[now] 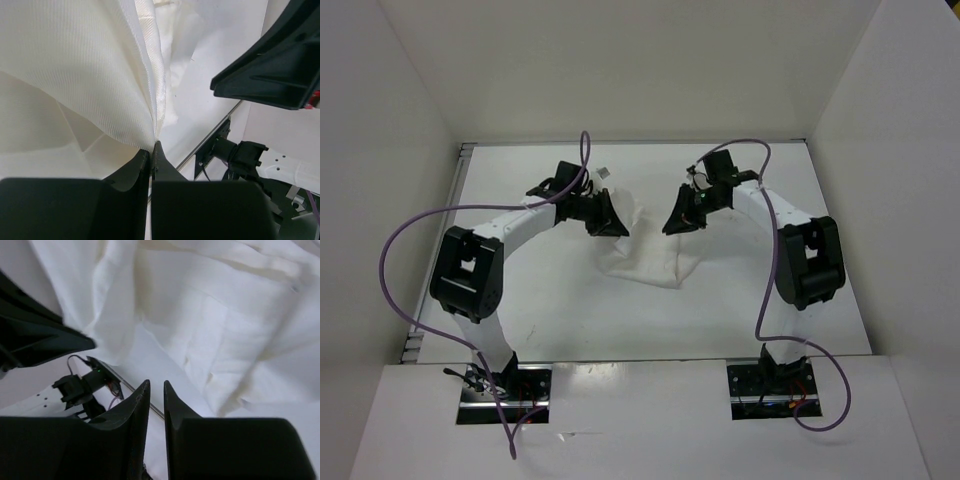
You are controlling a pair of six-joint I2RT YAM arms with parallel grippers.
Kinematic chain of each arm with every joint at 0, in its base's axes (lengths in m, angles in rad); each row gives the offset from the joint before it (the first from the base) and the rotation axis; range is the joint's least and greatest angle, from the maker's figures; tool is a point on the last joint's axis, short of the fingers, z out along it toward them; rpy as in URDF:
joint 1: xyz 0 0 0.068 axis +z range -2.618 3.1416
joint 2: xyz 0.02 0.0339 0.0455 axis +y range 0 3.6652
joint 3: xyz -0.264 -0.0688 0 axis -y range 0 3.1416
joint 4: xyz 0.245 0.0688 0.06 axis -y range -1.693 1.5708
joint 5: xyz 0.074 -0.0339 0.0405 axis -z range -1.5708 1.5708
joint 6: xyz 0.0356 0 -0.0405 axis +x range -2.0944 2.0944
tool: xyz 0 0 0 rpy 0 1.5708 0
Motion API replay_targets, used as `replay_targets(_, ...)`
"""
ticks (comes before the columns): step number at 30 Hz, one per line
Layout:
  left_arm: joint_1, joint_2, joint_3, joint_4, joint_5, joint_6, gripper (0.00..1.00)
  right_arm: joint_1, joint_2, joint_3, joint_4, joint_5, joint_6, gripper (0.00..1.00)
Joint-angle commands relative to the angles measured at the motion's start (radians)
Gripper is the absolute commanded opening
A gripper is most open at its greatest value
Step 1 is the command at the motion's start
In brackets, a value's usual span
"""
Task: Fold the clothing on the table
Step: Fold the skirt
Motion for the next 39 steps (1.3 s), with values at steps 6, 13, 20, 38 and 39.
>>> replay_targets(6, -0.063, -0.009, 0.069, -0.024, 0.03, 0.02, 0.0, -0.02, -0.049, -0.199, -0.099, 0.266, 0.027, 0.22)
replay_targets(13, -0.149, 0.066, 0.127, -0.014, 0.03, -0.01, 0.0, -0.02, 0.109, -0.175, -0.028, 0.268, 0.038, 0.17)
replay_targets(20, -0.241, 0.193, 0.219, -0.014, 0.039, -0.019, 0.0, -0.02, 0.166, -0.172, 0.015, 0.223, 0.038, 0.14)
replay_targets(38, -0.321, 0.356, 0.348, -0.071, 0.102, -0.019, 0.43, -0.02, 0.131, -0.173, 0.024, 0.237, 0.058, 0.12)
replay_targets(39, -0.321, 0.345, 0.348, -0.071, 0.102, -0.028, 0.53, -0.02, 0.085, -0.173, 0.024, 0.265, 0.073, 0.12)
